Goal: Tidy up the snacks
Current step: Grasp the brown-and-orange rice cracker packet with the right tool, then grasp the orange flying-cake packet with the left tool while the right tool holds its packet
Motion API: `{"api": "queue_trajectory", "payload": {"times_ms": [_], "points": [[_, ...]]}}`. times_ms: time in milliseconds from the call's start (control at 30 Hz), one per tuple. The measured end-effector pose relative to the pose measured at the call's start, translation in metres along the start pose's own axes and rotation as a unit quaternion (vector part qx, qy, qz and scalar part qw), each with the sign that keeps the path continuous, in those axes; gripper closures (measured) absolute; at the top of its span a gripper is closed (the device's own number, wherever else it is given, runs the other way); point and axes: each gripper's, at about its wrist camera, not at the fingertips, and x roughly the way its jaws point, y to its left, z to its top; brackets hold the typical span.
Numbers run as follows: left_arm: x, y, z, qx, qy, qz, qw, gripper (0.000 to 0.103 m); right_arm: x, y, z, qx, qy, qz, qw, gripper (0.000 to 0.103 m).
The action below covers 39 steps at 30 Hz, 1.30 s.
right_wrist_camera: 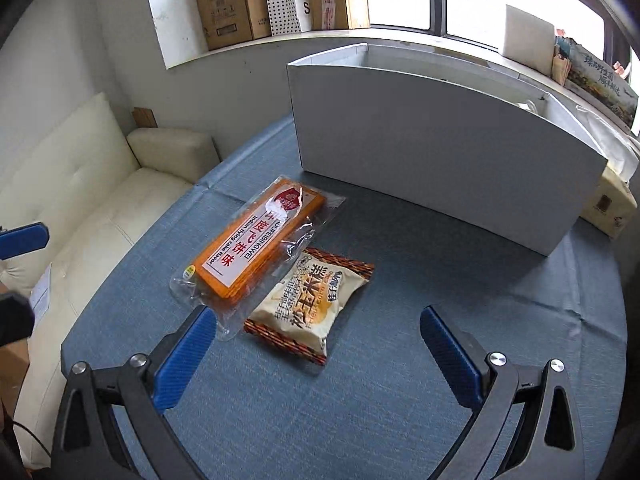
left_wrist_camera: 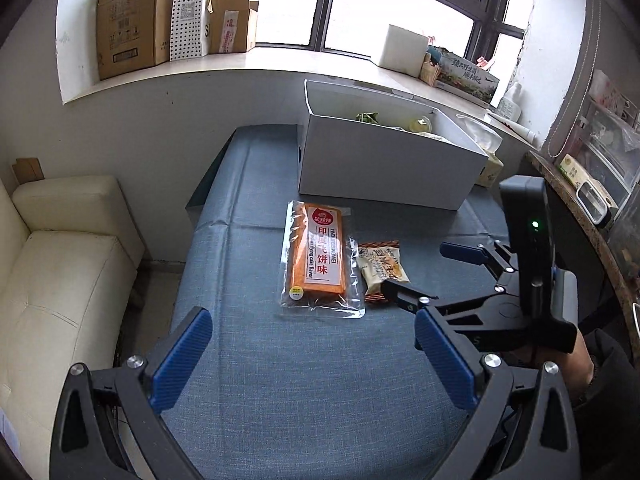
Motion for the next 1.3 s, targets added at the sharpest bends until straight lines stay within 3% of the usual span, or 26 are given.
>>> {"api": "queue_trajectory", "payload": {"times_ms": [400, 500, 567, 733, 1000, 1300], "points": [[0.015, 0.003, -0.004, 0.001, 0.015, -0.006, 0.9999, 0.0, 0.041, 0.001, 0.003, 0.017, 0.043, -0.024, 0.999, 0.0], [0.018, 0.003, -0.004, 0.001, 0.018, -0.001, 0.9998, 0.0, 0.044, 0.0, 0.0, 0.007, 0.038, -0.042, 0.998, 0.013], [0.022, 0.004, -0.005, 0.0, 0.022, 0.002, 0.9998, 0.0, 0.039, -0.004, 0.0, 0.008, 0.029, -0.059, 0.998, 0.044], [0.031, 0.005, -0.007, -0.004, 0.035, 0.005, 0.9994, 0.0, 0.033, -0.02, -0.005, 0.022, 0.018, -0.048, 0.998, 0.044], [0.062, -0.011, 0.01, 0.016, 0.055, 0.008, 0.9983, 0.0, -0.026, -0.039, -0.019, 0.028, -0.042, -0.046, 0.998, 0.045], [0.127, -0.03, 0.034, 0.032, 0.103, 0.001, 0.9942, 0.0, -0.064, -0.072, -0.045, 0.057, -0.042, -0.052, 0.996, 0.045]]}}
